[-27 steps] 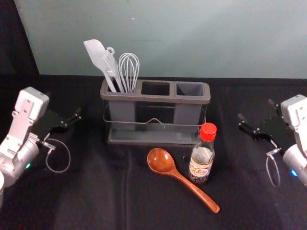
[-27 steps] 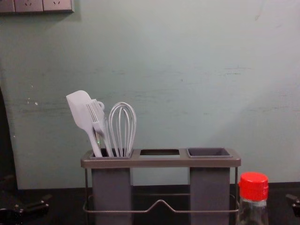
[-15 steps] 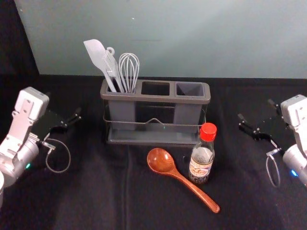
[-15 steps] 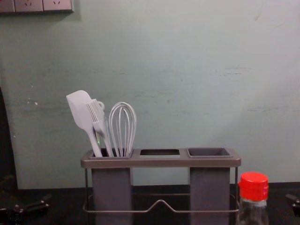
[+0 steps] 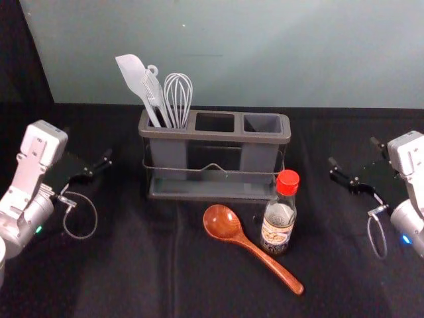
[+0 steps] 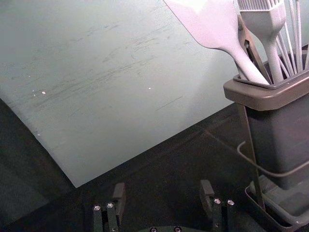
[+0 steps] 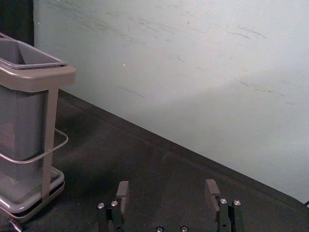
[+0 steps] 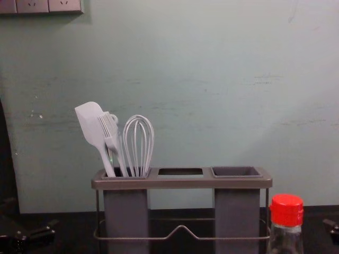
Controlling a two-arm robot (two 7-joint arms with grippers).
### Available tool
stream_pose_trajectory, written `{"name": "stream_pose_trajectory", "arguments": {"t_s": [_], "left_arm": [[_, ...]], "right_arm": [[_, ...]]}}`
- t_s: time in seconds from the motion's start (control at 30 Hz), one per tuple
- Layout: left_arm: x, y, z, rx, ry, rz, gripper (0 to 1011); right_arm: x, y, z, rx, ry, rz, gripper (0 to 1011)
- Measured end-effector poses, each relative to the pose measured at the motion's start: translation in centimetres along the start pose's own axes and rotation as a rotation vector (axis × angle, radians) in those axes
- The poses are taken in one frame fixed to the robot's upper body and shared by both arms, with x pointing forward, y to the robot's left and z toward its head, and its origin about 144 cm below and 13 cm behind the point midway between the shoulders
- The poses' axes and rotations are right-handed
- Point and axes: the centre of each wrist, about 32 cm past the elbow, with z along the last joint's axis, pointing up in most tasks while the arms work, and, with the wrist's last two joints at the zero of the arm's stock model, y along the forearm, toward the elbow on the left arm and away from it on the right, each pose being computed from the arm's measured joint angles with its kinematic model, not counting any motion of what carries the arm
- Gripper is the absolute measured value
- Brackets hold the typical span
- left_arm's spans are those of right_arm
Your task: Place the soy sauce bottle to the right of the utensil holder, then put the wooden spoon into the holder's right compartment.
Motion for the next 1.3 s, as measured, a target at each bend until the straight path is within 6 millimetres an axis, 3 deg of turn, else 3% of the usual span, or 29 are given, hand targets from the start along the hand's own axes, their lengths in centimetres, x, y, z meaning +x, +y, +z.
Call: {"name": "stream_pose_trajectory", "arguments": {"t_s": [0.87,1.1,1.3], "left_arm": [[0.0,0.0,0.0,0.0,0.0,0.0,1005],[0.0,0.0,0.0,0.0,0.0,0.0,1005],[0.0,0.0,0.0,0.0,0.0,0.0,1005]], "right_arm": [[0.0,-0.2,0.1,0.008,0.002,-0.002,1003],[0.7,-1.4,0.9,0.055,0.026,0.001,1003],[1.3,-3.7,1.8,0.094,0.088,0.027,1003]]}}
